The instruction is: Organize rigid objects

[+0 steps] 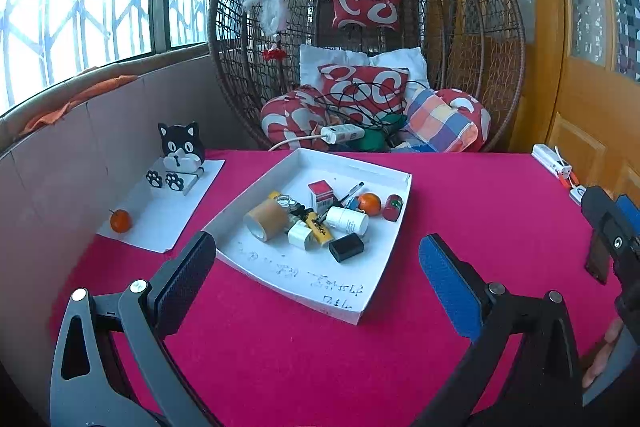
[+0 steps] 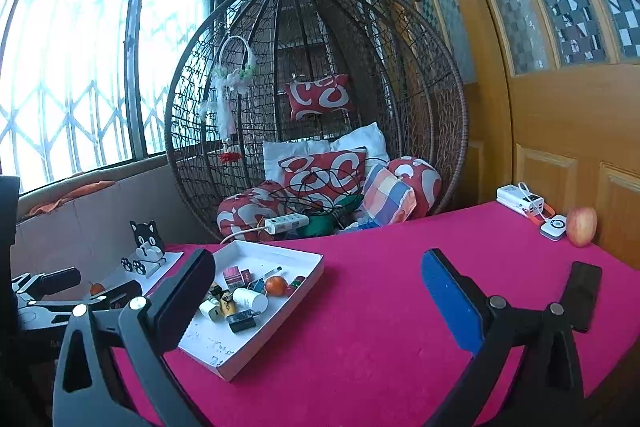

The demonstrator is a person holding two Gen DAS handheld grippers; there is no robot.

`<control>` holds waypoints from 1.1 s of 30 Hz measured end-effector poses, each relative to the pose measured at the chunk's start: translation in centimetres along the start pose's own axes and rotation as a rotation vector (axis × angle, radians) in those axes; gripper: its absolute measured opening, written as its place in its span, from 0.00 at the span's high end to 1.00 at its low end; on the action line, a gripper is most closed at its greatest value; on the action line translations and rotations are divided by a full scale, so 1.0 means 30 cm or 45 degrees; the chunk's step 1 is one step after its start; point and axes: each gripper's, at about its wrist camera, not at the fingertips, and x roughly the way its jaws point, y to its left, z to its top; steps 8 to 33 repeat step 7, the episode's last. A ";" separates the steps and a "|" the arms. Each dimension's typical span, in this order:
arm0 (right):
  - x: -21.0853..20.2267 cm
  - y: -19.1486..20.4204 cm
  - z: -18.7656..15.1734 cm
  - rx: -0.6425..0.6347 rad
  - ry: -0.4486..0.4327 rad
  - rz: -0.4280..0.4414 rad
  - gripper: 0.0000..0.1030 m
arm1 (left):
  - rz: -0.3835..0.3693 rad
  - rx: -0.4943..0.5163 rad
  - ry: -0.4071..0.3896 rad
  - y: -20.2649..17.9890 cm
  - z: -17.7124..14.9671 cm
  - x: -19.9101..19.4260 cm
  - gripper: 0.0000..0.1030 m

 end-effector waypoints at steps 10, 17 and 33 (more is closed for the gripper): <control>0.001 -0.011 -0.003 0.019 0.003 -0.007 0.00 | -0.010 0.004 0.013 0.000 -0.005 0.011 0.00; 0.001 -0.011 -0.003 0.019 0.003 -0.007 0.00 | -0.010 0.004 0.013 0.000 -0.005 0.011 0.00; 0.001 -0.011 -0.003 0.019 0.003 -0.007 0.00 | -0.010 0.004 0.013 0.000 -0.005 0.011 0.00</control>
